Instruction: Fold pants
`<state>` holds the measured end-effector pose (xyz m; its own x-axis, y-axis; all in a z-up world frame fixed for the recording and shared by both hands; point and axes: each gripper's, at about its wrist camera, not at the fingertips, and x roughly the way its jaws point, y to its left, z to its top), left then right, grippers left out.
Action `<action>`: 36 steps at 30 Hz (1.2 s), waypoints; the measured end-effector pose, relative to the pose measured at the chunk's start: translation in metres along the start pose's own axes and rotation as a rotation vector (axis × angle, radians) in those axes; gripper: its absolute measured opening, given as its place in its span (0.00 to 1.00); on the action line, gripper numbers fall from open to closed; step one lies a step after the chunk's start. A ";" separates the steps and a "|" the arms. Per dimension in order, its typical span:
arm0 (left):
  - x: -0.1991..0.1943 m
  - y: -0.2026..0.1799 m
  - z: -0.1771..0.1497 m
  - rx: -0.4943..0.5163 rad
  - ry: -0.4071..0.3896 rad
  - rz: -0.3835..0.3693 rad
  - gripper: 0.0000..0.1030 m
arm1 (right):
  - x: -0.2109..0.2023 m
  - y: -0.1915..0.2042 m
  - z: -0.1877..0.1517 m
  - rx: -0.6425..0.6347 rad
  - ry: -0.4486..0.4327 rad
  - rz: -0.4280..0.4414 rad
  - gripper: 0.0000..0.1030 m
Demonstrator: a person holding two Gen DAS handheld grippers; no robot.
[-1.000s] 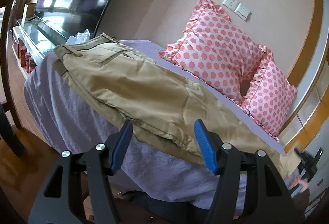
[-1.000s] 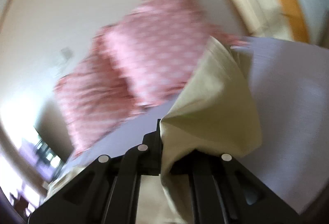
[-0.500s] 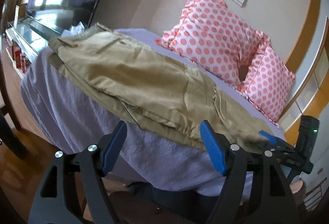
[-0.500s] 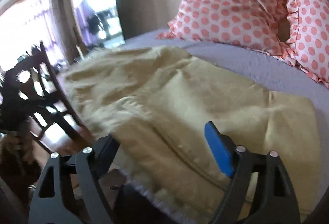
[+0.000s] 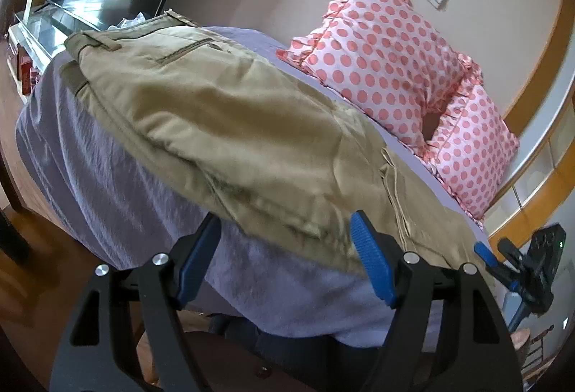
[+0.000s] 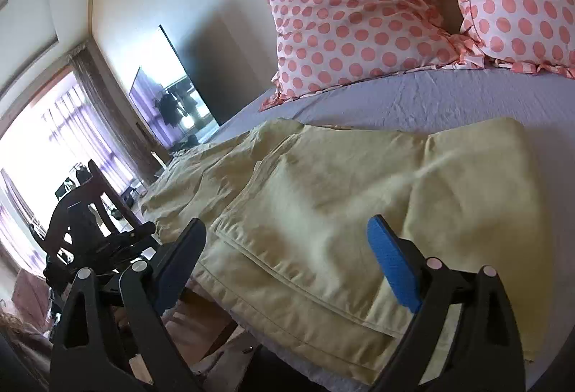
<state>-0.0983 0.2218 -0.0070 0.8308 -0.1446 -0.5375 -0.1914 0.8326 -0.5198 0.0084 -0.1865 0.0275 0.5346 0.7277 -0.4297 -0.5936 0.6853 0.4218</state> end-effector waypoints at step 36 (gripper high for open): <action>0.019 -0.269 0.067 0.602 -0.105 -0.205 0.11 | -0.105 -0.092 -0.007 0.277 -0.357 -0.191 0.93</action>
<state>0.0035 0.0306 0.1672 0.8719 -0.3052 -0.3831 0.2784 0.9523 -0.1250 0.0027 -0.3259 0.0280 0.8202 0.5194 -0.2399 -0.3081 0.7542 0.5798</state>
